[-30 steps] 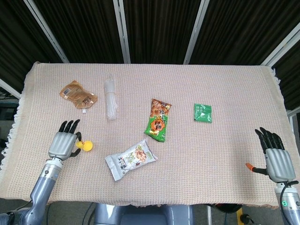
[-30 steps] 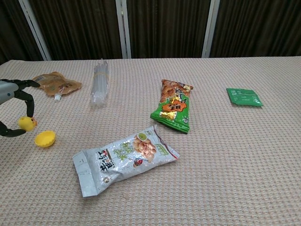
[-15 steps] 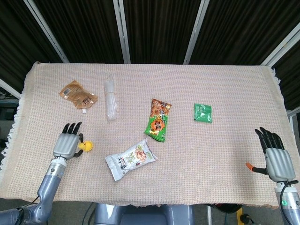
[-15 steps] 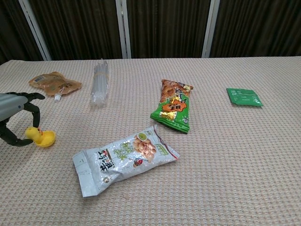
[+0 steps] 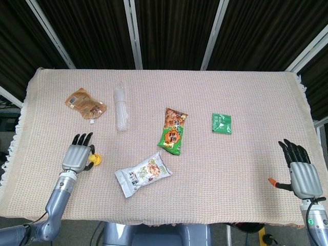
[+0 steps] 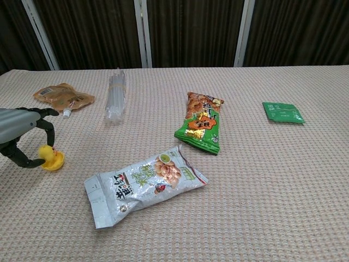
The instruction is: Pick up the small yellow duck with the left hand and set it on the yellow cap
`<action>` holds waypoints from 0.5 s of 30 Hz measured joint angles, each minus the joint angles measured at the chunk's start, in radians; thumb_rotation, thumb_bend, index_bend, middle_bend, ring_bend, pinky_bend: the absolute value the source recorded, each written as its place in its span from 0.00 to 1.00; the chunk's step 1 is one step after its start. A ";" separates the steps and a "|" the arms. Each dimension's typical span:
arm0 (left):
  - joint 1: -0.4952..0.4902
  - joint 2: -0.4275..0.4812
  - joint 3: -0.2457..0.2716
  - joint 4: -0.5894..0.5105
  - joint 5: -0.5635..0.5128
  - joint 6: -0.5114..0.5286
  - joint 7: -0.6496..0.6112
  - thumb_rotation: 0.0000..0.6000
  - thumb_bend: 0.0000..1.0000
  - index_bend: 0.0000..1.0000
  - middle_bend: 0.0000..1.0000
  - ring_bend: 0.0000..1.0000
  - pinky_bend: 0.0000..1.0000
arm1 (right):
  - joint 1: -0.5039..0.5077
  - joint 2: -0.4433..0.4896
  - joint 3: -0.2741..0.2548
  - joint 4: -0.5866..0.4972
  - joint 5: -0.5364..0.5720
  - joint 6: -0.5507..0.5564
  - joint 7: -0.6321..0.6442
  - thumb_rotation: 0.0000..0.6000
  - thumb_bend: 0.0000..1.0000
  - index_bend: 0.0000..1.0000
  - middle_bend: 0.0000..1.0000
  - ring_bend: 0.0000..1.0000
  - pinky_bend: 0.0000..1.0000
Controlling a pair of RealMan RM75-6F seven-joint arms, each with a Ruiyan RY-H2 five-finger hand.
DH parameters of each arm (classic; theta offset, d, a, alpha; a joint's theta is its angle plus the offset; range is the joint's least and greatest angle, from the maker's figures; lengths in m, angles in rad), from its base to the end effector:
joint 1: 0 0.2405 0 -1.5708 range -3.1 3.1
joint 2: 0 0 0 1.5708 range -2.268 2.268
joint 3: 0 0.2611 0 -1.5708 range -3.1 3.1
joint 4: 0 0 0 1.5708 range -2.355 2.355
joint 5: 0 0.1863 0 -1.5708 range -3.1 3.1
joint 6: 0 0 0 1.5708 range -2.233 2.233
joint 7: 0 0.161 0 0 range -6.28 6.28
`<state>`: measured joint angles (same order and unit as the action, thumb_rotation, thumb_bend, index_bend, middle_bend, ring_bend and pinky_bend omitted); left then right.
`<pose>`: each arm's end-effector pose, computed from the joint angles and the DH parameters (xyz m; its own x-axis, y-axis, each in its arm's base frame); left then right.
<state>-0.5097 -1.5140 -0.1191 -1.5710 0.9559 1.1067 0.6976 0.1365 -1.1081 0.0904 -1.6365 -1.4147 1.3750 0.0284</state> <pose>-0.2399 0.3031 0.0178 0.5978 0.3128 0.7381 0.7969 -0.1315 -0.5897 -0.3068 -0.2189 0.1792 0.3415 -0.0530 0.9384 -0.9390 0.0243 0.3431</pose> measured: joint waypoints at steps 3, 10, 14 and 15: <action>-0.004 0.004 0.002 -0.009 -0.009 0.001 0.006 1.00 0.34 0.22 0.00 0.00 0.00 | 0.000 0.000 0.001 0.000 0.000 0.001 0.001 1.00 0.01 0.01 0.00 0.00 0.00; -0.004 0.033 0.012 -0.033 -0.020 0.006 0.006 1.00 0.32 0.16 0.00 0.00 0.00 | 0.000 0.000 0.000 -0.001 0.001 -0.001 0.001 1.00 0.01 0.01 0.00 0.00 0.00; 0.003 0.052 0.015 -0.051 -0.015 0.015 -0.015 1.00 0.32 0.15 0.00 0.00 0.00 | 0.000 0.001 0.000 -0.003 0.002 -0.001 0.001 1.00 0.01 0.01 0.00 0.00 0.00; 0.006 0.059 0.016 -0.060 -0.009 0.019 -0.025 1.00 0.32 0.15 0.00 0.00 0.00 | 0.000 0.001 0.000 -0.003 0.003 -0.001 0.000 1.00 0.01 0.01 0.00 0.00 0.00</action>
<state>-0.5040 -1.4547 -0.1034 -1.6311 0.9467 1.1261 0.6730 0.1362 -1.1069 0.0900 -1.6400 -1.4121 1.3738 0.0288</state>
